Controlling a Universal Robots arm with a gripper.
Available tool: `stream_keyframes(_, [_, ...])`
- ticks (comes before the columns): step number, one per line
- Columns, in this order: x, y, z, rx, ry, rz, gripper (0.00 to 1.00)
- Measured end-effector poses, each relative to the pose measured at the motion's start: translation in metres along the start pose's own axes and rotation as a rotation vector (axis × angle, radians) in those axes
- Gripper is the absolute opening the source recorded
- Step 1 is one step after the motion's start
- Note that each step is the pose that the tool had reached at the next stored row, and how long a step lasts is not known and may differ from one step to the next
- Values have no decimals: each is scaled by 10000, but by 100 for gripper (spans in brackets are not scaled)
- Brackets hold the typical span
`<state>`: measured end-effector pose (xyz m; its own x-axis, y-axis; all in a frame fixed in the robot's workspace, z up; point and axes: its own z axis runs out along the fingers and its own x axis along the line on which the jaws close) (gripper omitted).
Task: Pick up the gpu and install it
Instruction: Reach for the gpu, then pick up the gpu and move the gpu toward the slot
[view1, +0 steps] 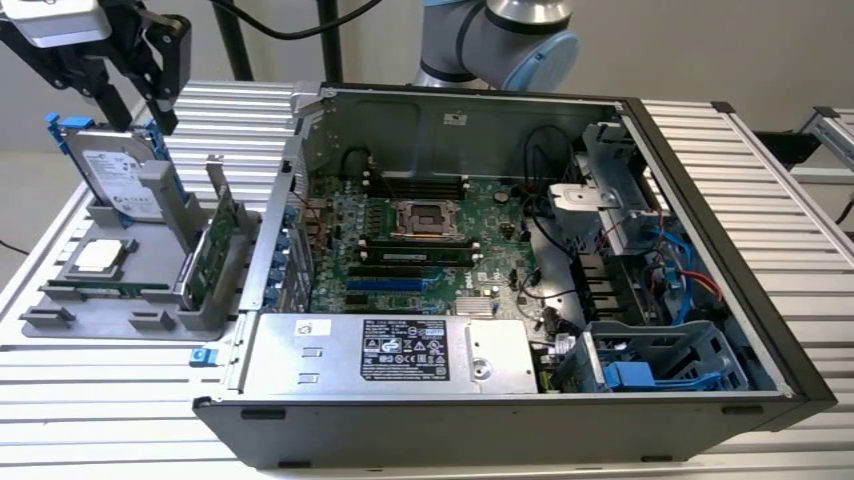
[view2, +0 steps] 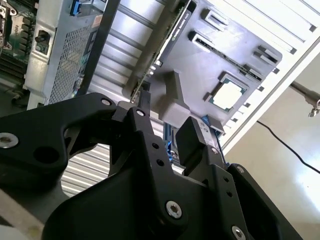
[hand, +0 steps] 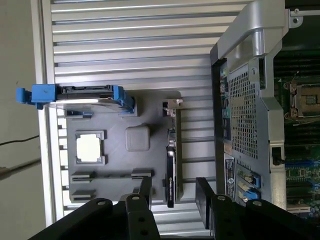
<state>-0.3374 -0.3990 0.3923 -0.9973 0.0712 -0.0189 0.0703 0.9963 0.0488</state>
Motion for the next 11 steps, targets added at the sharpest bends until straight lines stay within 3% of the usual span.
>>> stream_keyframes(11, [-6,-4,17,2,12,0,100])
